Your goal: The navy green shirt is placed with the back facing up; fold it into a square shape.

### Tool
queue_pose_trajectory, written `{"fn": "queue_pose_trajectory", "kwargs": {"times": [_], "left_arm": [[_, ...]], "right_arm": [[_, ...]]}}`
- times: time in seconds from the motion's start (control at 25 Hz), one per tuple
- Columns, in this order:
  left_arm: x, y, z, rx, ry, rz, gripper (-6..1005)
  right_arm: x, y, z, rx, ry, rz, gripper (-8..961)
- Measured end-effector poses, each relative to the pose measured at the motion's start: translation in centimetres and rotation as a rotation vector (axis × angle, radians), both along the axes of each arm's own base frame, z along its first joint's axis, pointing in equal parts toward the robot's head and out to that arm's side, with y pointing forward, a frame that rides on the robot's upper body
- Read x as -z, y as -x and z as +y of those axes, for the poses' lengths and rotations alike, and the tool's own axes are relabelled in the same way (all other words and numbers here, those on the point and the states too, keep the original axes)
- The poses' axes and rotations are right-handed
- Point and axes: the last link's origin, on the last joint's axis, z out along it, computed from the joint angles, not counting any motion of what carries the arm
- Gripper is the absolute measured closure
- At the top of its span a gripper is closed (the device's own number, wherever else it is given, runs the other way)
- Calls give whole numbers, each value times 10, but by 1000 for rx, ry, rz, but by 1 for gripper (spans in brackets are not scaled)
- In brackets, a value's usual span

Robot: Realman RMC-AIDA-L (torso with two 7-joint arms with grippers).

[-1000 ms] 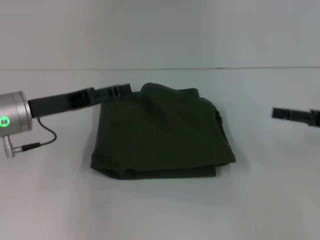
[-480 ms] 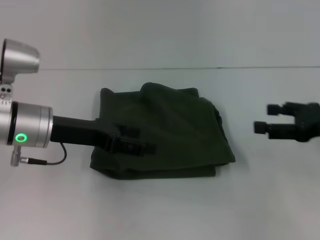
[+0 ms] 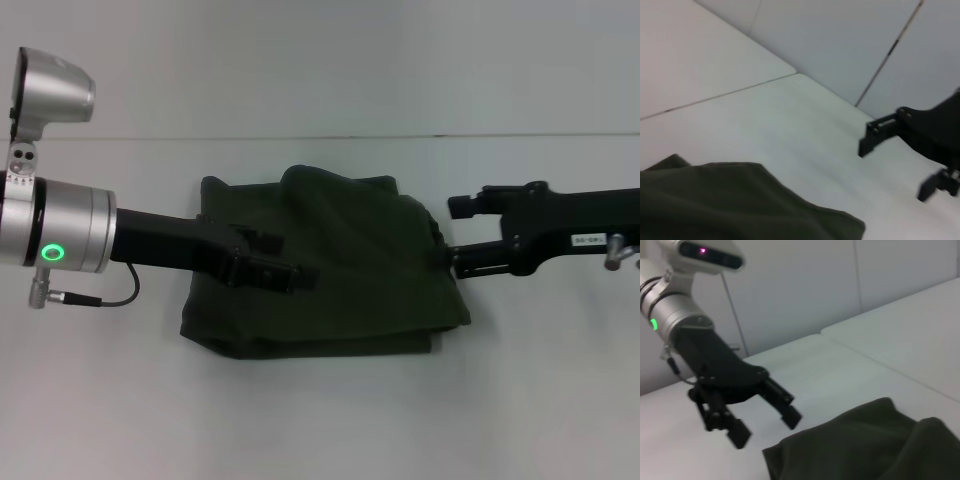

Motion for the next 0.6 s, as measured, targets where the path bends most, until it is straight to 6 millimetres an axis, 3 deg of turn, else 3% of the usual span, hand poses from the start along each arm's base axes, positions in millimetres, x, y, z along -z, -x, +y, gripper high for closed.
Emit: {"fn": "queue_pose_trajectory", "kwargs": {"times": [0.6], "left_arm": [[2, 0, 2, 6, -17, 14, 98]], "right_arm": [[2, -6, -10, 19, 39, 11, 71]]}}
